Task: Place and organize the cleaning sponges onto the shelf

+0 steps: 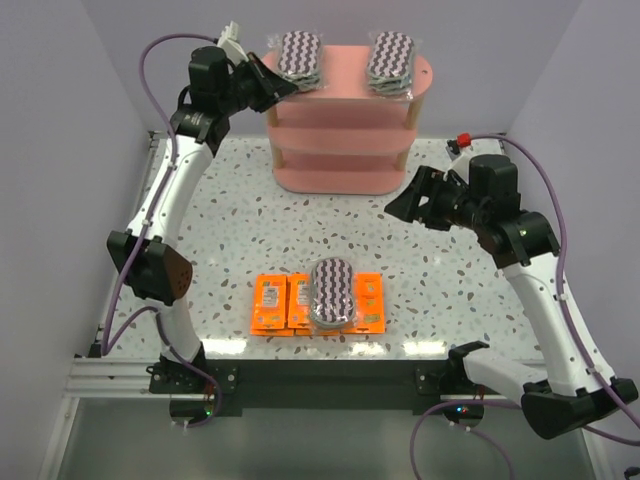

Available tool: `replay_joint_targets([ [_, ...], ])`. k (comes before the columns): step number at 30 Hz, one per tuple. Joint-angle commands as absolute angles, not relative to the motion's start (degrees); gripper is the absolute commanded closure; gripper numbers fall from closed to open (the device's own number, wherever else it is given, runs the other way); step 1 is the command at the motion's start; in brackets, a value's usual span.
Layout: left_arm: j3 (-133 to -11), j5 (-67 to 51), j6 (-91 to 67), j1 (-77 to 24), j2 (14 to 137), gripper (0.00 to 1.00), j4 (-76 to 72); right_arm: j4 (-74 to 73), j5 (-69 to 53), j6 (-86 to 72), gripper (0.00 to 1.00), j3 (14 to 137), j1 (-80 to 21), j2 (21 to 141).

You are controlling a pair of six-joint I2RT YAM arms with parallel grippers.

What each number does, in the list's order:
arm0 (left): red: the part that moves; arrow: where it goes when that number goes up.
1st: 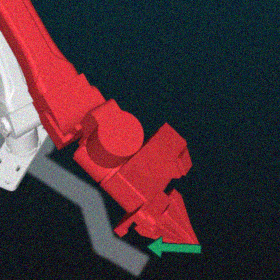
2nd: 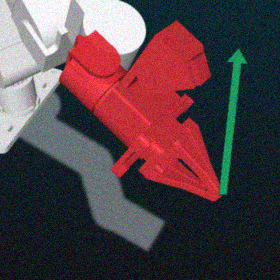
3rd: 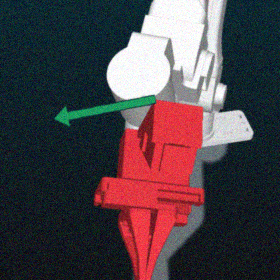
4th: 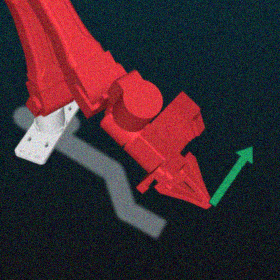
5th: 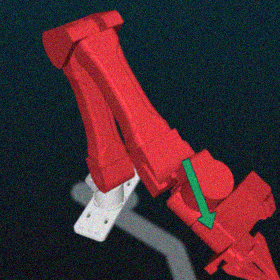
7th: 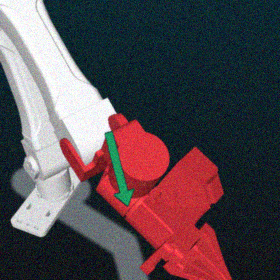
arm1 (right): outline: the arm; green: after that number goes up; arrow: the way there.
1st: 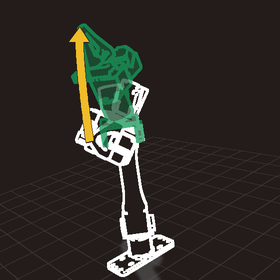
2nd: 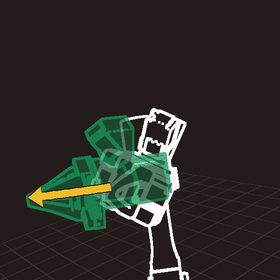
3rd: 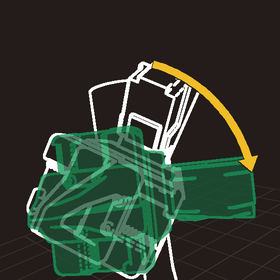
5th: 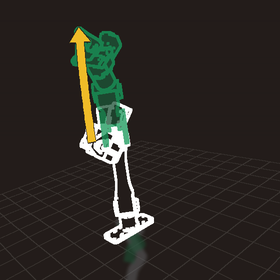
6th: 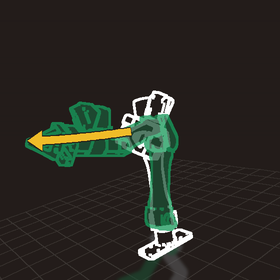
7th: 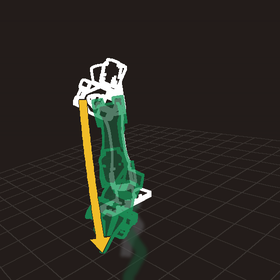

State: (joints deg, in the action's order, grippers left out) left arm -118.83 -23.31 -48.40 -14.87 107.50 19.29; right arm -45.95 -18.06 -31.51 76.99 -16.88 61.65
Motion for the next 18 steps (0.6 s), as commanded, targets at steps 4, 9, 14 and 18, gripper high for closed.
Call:
replay_joint_targets([
  [4,-119.0,-23.29,-47.64,-12.57,106.61,0.94,17.4,-44.04,-15.12,-31.38,0.26,82.87,-16.96,63.36],
  [9,-117.6,-26.18,-49.21,-12.74,105.13,0.94,15.66,-42.54,-13.8,-32.08,0.26,87.09,-16.88,66.7],
  [14,-106.99,-28.38,-49.66,-14.58,96.17,0.91,12.4,-39.38,-13.27,-34.62,0.28,92.19,-16.88,71.71],
  [18,-94.13,-28.65,-49.57,-14.94,81.76,0.8,9.76,-38.94,-17.13,-34.81,0.3,92.2,-17.05,73.21],
])
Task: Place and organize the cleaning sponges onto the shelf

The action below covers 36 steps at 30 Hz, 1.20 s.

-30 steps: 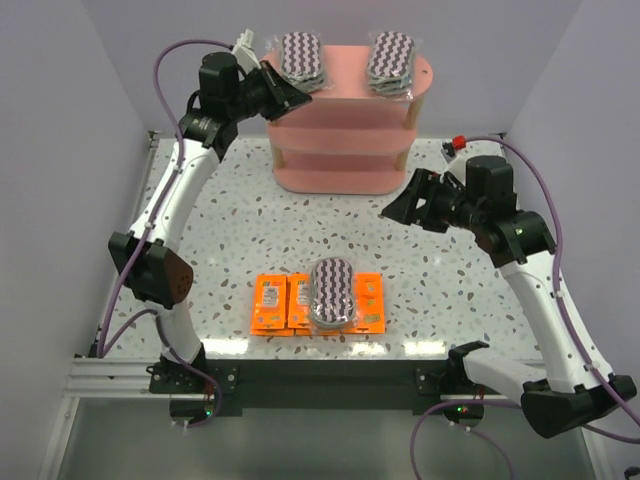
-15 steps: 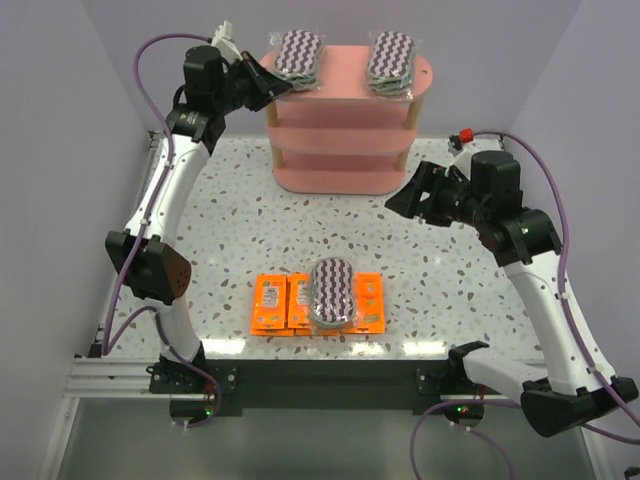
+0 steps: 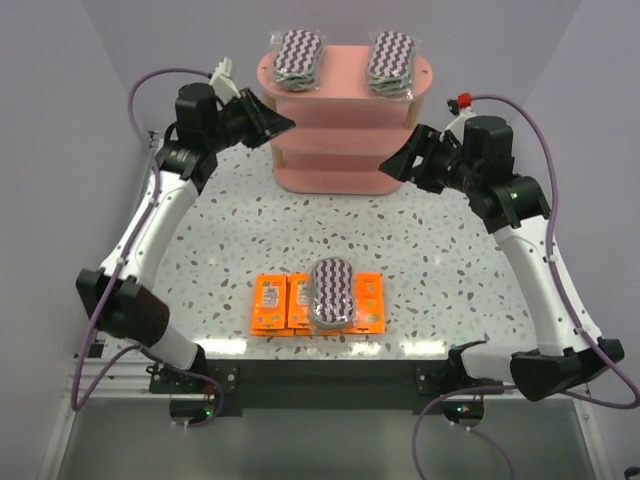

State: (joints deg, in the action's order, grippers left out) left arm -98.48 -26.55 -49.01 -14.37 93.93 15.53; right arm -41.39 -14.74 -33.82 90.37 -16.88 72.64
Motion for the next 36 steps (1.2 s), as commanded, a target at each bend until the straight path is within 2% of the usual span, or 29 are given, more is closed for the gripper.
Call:
replay_joint_targets([
  [1,-89.35,-29.17,-49.4,-14.94,79.39,0.73,10.02,-39.89,-17.75,-34.02,0.3,91.59,-17.14,72.95],
  [4,-81.08,-29.0,-46.68,-15.38,71.3,0.65,14.67,-43.75,-18.9,-32.35,0.28,87.37,-18.45,70.42],
  [9,-66.13,-28.21,-43.33,-15.56,58.48,0.59,21.96,-48.25,-15.92,-33.56,0.26,75.61,-26.35,63.47],
  [12,-60.14,-26.81,-43.86,-15.56,51.97,0.56,24.77,-48.17,-13.19,-40.32,0.26,66.65,-34.07,57.15],
  [16,-55.9,-24.62,-45.7,-15.56,45.63,0.55,27.5,-42.56,-8.98,-58.82,0.26,52.17,-39.09,46.6],
  [19,-54.41,-23.03,-45.79,-15.56,42.19,0.53,30.66,-37.2,-7.39,-68.78,0.27,46.08,-42.52,40.88],
  [29,-53.26,-19.52,-46.58,-15.56,34.81,0.48,41.04,-33.15,-6.94,-83.57,0.23,44.39,-57.91,47.46],
  [36,-52.82,-17.93,-47.37,-15.56,31.99,0.46,45.17,-30.22,5.6,-98.51,0.24,43.41,-73.19,50.97],
])
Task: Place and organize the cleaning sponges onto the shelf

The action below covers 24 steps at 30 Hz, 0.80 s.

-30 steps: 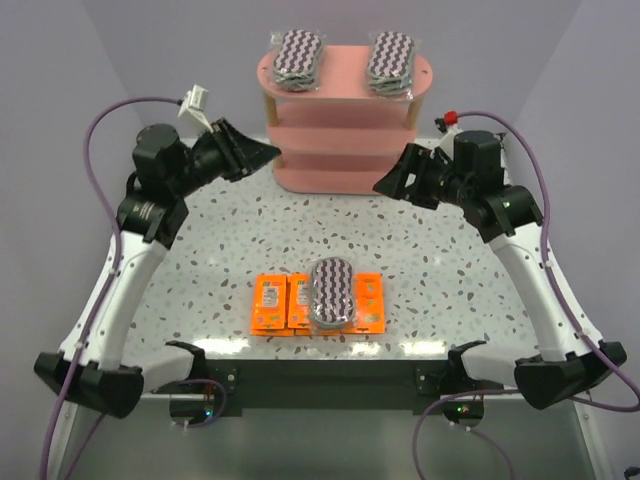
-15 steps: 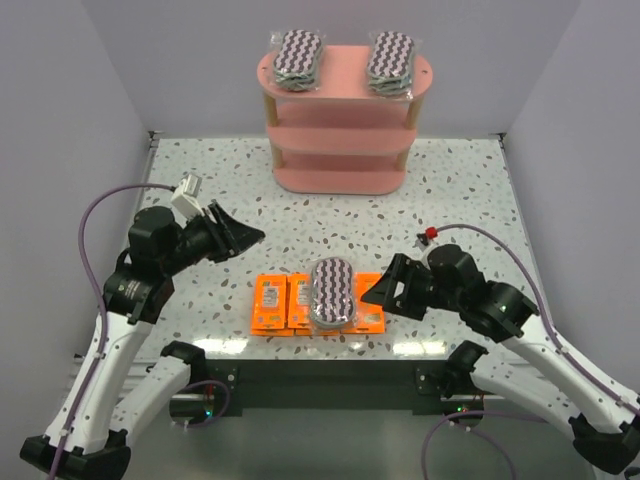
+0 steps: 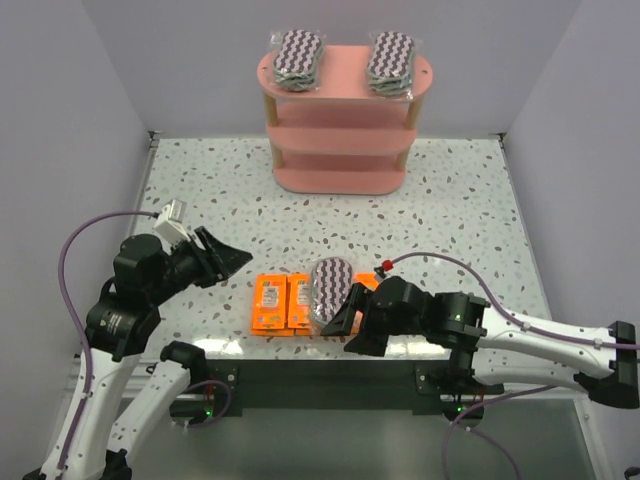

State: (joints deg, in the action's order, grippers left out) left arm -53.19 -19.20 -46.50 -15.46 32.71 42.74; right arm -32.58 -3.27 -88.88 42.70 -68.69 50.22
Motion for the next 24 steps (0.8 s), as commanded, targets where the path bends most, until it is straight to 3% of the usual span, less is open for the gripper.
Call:
replay_joint_targets([
  [1,-52.82,-17.76,-47.29,-15.56,31.91,0.46,45.35,-31.19,10.32,-101.05,0.25,44.38,-74.17,51.15],
  [12,-52.73,-17.67,-47.29,-15.56,31.46,0.45,46.32,-34.27,29.69,-113.63,0.34,44.47,-78.75,55.71],
  [24,-52.47,-18.9,-46.85,-15.56,31.9,0.45,46.32,-37.18,34.1,-120.06,0.39,40.61,-78.75,58.18],
])
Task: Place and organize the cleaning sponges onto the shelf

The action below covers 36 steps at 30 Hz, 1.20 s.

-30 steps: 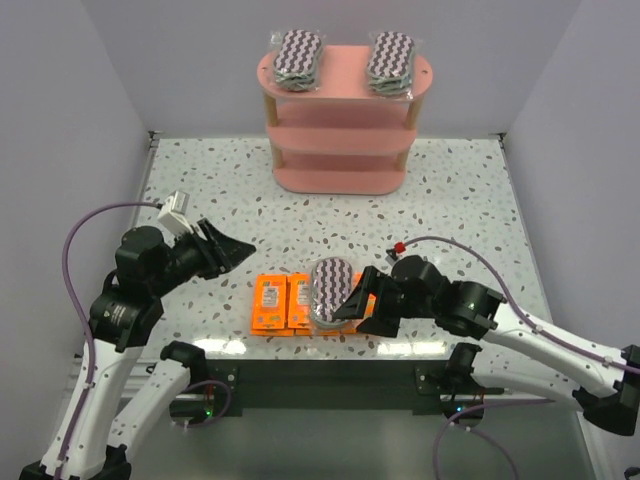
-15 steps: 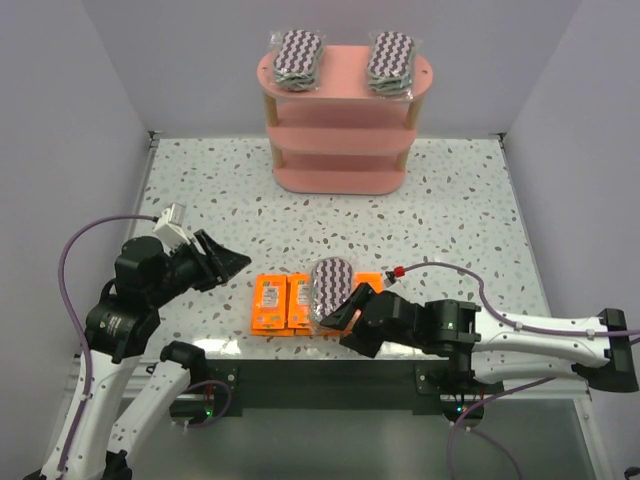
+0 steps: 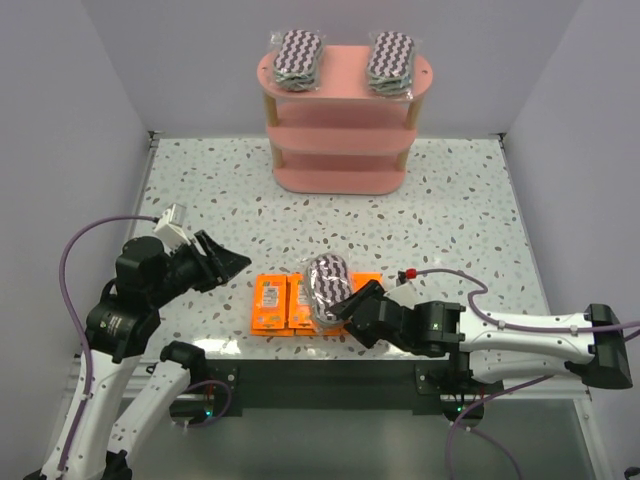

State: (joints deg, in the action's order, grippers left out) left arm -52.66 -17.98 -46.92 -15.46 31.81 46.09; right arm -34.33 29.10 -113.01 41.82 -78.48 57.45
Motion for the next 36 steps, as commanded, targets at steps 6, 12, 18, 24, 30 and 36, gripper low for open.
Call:
replay_joint_targets([
  [6,-52.47,-19.16,-46.67,-15.56,31.55,0.45,46.41,-36.83,33.92,-121.37,0.49,38.67,-78.84,59.24],
  [12,-52.56,-19.42,-46.85,-15.56,30.76,0.45,47.02,-37.09,34.02,-121.2,0.76,38.58,-78.75,60.03],
  [18,-53.35,-19.51,-47.2,-15.56,29.97,0.45,47.99,-38.4,34.1,-118.22,1.0,40.25,-78.75,56.35],
  [24,-55.54,-19.07,-47.64,-15.56,29.97,0.45,48.43,-38.5,38.31,-108.74,1.0,46.83,-78.75,48.08],
  [30,-55.63,-18.72,-47.81,-15.56,30.67,0.46,48.08,-35.6,44.12,-92.06,1.0,62.1,-76.82,48.95],
  [36,-56.25,-19.07,-47.81,-15.56,31.11,0.46,47.81,-25.95,33.89,-79.47,1.0,71.78,-60.15,54.55],
])
